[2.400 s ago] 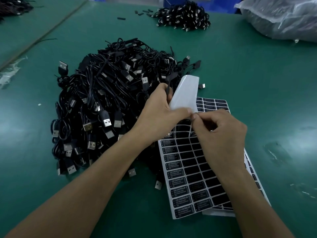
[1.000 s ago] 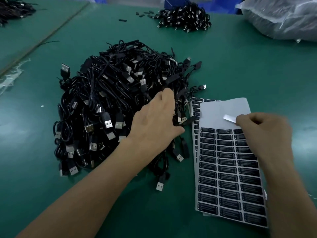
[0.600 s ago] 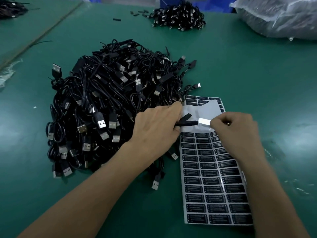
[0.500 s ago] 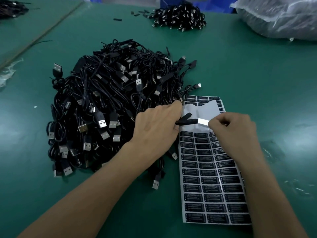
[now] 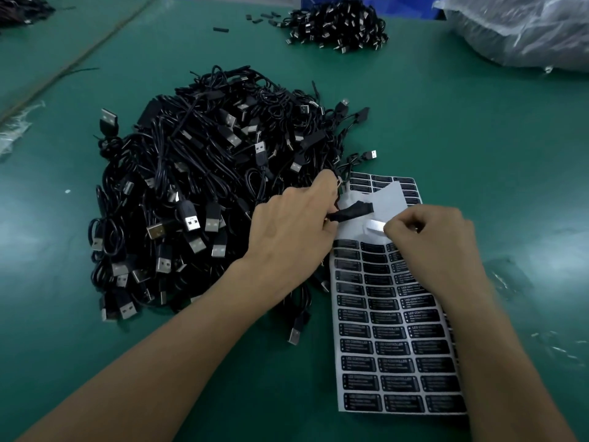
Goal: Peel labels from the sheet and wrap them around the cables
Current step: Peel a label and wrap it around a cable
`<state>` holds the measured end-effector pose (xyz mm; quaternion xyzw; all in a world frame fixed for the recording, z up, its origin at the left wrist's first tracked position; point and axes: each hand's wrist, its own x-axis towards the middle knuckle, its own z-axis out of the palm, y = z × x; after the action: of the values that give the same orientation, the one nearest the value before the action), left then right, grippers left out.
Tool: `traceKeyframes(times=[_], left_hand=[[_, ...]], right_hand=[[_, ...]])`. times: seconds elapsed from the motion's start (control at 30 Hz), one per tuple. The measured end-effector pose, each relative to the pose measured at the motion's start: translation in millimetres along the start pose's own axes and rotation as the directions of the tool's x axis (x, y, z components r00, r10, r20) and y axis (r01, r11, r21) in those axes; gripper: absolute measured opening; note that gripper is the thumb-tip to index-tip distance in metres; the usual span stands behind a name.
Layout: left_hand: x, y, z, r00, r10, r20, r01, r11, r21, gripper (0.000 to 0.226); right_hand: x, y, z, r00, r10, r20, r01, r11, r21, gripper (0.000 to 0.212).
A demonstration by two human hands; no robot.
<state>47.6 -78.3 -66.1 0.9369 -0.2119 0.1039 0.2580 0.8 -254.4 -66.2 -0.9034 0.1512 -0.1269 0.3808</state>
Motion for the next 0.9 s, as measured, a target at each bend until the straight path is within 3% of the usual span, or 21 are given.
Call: traceKeyframes(times=[0.17, 0.27, 0.4, 0.5, 0.63, 0.9], left_hand=[[1.5, -2.9, -1.2, 1.0, -0.004, 0.026, 0.004, 1.0, -0.024, 0.03], [2.8, -1.5, -6.5, 0.998, -0.055, 0.01, 0.055, 0.975, -0.215, 0.033], [7.3, -2.5, -14.7, 0.99, -0.105, 0.09, 0.136, 0.868, -0.478, 0.035], [9.6, -0.6, -17.5, 0.975, -0.114, 0.189, 0.196, 0.84, -0.507, 0.037], [11.3, -3.5, -16.1, 0.968, -0.136, 0.211, 0.235, 0.789, -0.567, 0.033], [13.9, -7.3, -15.4, 0.965, -0.083, 0.248, 0.221, 0.768, -0.601, 0.032]], right_hand=[[-0.1, 1.5, -4.1, 0.999, -0.033, -0.009, 0.032, 0.995, -0.098, 0.023], [0.9, 1.0, -9.0, 0.992, -0.104, -0.07, 0.091, 0.982, -0.168, 0.02], [-3.9, -9.6, -4.1, 0.984, -0.144, -0.102, 0.139, 0.989, -0.056, 0.022], [-10.3, -16.9, 6.9, 0.963, -0.201, -0.177, 0.2, 0.98, -0.024, 0.019], [-16.2, -25.0, 16.9, 0.895, -0.334, -0.296, 0.344, 0.939, -0.019, 0.012], [-17.1, -23.7, 22.4, 0.845, -0.478, -0.24, 0.494, 0.87, 0.008, 0.011]])
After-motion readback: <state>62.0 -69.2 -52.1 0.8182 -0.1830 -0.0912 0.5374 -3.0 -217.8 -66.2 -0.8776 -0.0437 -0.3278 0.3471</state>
